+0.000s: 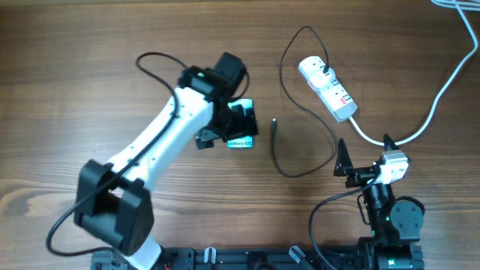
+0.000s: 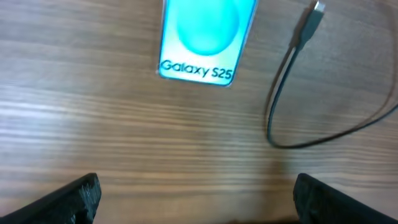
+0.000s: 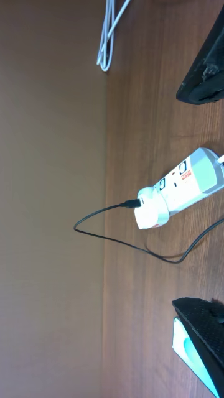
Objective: Plug charger to phone and switch on socket
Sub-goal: 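Move the left gripper forward over the Galaxy S25 phone, then lower the left gripper onto the phone's top edge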
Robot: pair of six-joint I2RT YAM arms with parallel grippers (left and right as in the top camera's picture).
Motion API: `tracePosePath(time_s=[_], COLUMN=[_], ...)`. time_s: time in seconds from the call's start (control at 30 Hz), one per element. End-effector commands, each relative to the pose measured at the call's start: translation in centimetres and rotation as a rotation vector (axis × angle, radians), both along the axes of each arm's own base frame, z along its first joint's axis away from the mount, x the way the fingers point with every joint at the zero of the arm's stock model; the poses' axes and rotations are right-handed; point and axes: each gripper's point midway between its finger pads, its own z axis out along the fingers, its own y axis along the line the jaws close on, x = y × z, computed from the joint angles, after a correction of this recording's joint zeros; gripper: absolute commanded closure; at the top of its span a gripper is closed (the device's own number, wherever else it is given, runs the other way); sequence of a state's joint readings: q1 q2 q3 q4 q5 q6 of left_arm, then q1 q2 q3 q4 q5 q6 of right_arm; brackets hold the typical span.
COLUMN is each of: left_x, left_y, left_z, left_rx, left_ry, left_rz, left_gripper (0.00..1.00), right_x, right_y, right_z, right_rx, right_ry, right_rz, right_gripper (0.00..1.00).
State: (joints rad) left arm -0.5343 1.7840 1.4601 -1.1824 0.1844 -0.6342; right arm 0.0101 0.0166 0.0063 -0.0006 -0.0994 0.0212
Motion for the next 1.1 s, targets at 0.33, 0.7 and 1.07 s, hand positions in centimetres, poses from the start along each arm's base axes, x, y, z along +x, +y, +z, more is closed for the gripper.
tracePosePath(time_s=[0.33,0.7,1.07], left_x=[6.5,8.0,9.8], left_y=[-0.5,-2.2,-1.9], left_z=[-0.5,3.6,-2.4], left_rx=[0.109,-0.094,0.094], left_ry=[-0.292,-0.208,-0.07], left_rz=[-0.02,-0.151,-0.215], left_gripper=[0.0,0.0,0.0], right_x=[0.0,0.0,0.0], right_y=[-0.4,-0.4,-0.4], right_z=[0.1,0.1,0.1], right_rx=[0.005,0.005,0.005], right_ry=[-0.004,-0.004,-0.004], right_rz=[-0.019,-0.019,-0.019], right_gripper=[0.0,0.0,0.0])
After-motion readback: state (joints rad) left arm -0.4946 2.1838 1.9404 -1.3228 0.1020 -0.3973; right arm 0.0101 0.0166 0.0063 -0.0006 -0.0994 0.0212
